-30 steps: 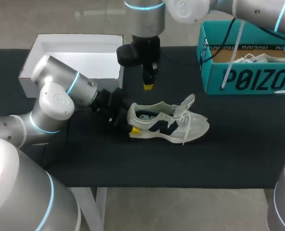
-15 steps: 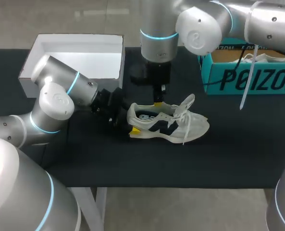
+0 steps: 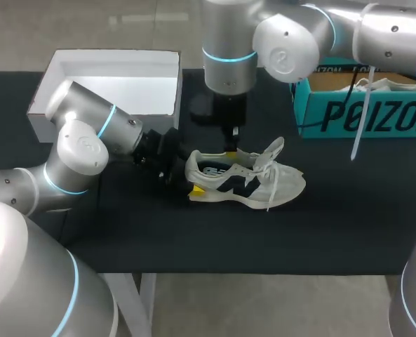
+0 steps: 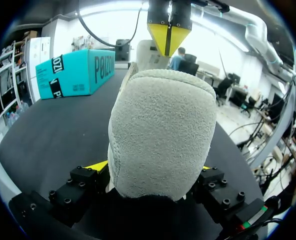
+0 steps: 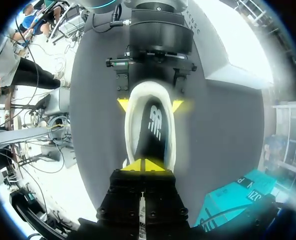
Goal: Take the shoe out of the shoebox, open the shoe tongue, remove and reinsert the insole, then place the shoe into the shoebox
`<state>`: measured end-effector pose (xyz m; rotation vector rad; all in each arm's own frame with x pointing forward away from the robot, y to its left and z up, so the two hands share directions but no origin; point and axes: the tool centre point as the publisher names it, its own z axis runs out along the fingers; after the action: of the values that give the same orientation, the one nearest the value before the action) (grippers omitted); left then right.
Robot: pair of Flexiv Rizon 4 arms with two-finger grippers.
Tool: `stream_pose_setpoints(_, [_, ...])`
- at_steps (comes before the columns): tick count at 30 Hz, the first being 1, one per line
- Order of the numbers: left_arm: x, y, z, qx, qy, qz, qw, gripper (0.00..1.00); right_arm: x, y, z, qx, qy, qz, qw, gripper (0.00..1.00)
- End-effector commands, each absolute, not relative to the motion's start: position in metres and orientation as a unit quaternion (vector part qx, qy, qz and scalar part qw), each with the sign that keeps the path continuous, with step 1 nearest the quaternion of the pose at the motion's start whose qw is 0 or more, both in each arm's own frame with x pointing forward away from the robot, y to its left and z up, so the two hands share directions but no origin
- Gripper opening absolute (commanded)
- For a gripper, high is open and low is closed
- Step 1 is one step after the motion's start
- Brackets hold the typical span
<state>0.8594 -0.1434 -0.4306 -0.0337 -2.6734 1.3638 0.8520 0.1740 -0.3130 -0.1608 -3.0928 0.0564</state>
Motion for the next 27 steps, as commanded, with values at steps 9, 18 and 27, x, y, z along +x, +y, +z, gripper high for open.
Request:
stream_pose_setpoints(9, [0.859,-0.144,-0.432,-0.011,-0.889,0.453,0.070,0.00,0.867,0.179,-0.346,-0.062,-0.998,-0.011,-0.018,0.00])
stream_pose_setpoints(18, [0.859,-0.144,-0.432,-0.011,-0.889,0.453,0.070,0.00,0.865,0.176,-0.375,-0.063,-0.998,-0.011,-0.016,0.00])
stream_pose_setpoints(27, [0.859,-0.144,-0.432,-0.011,-0.889,0.453,0.070,0.00,0.876,0.169,-0.394,-0.077,-0.997,0.001,0.007,0.00])
